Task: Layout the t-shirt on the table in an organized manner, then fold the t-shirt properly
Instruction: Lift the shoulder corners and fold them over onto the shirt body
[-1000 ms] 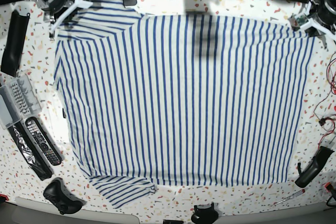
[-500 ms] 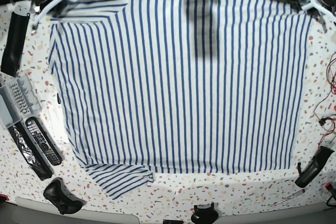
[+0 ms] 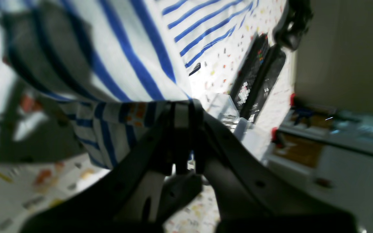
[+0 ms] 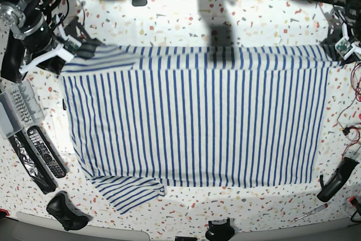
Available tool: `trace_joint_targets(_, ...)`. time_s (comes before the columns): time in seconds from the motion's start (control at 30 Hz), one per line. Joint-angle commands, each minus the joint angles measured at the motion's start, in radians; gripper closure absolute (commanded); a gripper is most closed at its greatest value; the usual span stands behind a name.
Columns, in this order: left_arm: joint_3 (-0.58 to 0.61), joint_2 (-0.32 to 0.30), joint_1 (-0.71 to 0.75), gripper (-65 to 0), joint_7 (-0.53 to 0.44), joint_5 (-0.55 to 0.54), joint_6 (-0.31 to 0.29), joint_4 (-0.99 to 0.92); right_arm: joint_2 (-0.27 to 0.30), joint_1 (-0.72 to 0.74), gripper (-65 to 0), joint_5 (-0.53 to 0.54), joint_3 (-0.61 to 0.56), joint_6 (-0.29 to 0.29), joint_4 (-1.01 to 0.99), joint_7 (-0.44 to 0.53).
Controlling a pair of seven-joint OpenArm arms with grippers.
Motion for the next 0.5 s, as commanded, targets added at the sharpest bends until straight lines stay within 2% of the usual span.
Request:
trace_joint_targets(0.0, -0.010, -0.015, -0.016, 0.0, -0.023, -0.014, 0.020, -0.011, 0.018, 0.014, 0.0, 0.003, 0.011, -0.018, 0.007, 0.006)
trace_joint_targets(0.2, -0.010, 0.002, -0.098, 0.0, -0.050, -0.051, 0.020, -0.082, 0.007, 0.088, 0.0, 0.014, -0.002, -0.018, -0.022, 0.019)
trace_joint_targets(0.47, -0.010, 0.031, -0.197, 0.0, -0.049, -0.092, 0.018, -0.100, 0.007, 0.187, 0.0, 0.082, -0.049, -0.018, -0.133, 0.019)
